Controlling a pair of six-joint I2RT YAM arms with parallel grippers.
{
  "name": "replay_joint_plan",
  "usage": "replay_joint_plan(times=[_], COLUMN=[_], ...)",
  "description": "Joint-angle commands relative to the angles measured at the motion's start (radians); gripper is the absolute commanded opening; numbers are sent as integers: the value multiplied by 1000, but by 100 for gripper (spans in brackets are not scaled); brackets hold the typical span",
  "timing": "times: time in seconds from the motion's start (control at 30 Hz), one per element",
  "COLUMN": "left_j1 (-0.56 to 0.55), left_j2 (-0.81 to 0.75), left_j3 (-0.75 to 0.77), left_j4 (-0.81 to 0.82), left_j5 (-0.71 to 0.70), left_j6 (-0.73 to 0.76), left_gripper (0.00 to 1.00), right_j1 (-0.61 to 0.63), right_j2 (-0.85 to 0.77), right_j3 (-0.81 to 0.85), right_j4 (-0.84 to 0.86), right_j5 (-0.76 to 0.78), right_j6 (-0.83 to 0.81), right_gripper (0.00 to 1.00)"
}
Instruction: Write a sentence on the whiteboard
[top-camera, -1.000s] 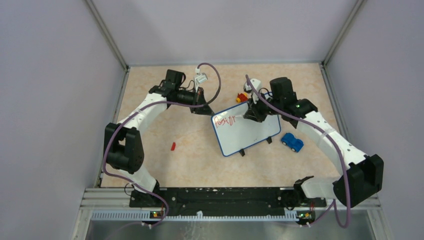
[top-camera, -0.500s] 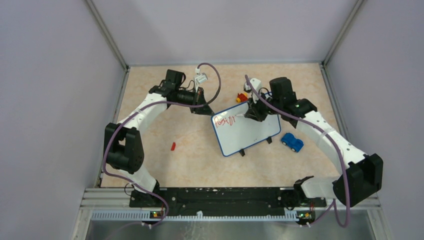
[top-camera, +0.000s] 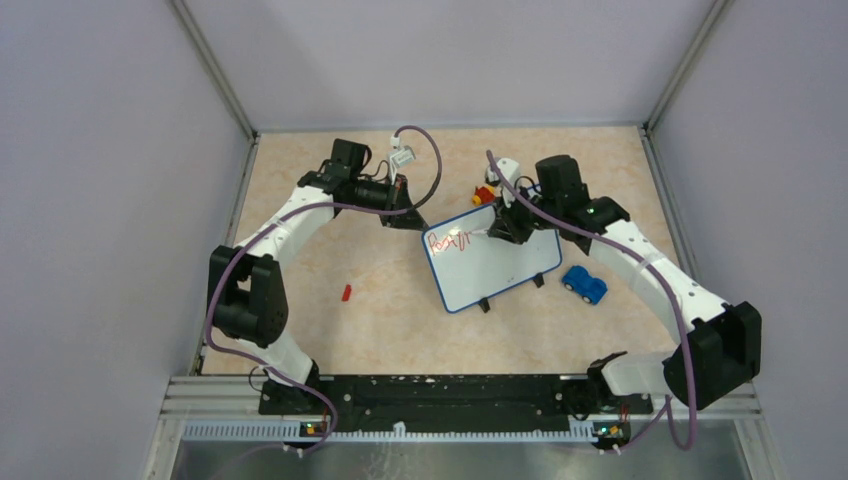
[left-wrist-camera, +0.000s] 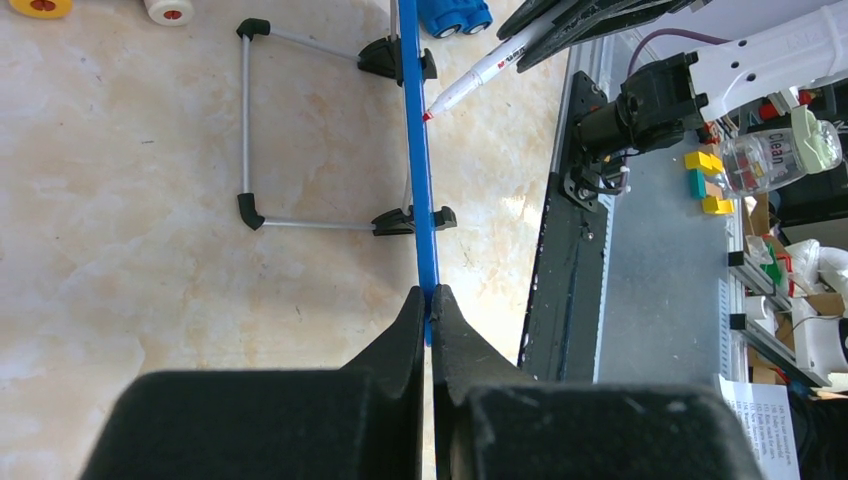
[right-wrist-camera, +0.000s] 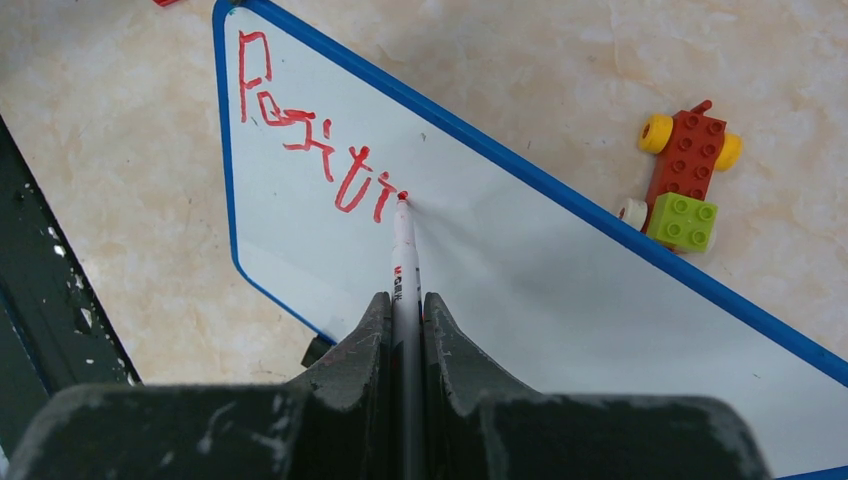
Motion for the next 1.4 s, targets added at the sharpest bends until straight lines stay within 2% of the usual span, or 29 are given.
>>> replay_joint_plan(times=[0.0,0.37,0.93,1.37], left_j1=[-21,-21,-22,-23], left_j2=[-24,-22,-26,-27], left_j3=[2,2,2,0], left_j4=[-5,-6,-6,-7], left_j5=[15,18,18,20], left_j6=[18,18,20,21], left_gripper=[0,0,0,0], right_j1=[4,4,-16,-16], right_j2=[8,-24,-19,-76], right_j3=[-22,-74,49,-4], right_j4=[42,35,28,-18], right_j5=[26,37,40,12], right_j6=[-23,-26,-1,-26], right_gripper=[0,0,0,0])
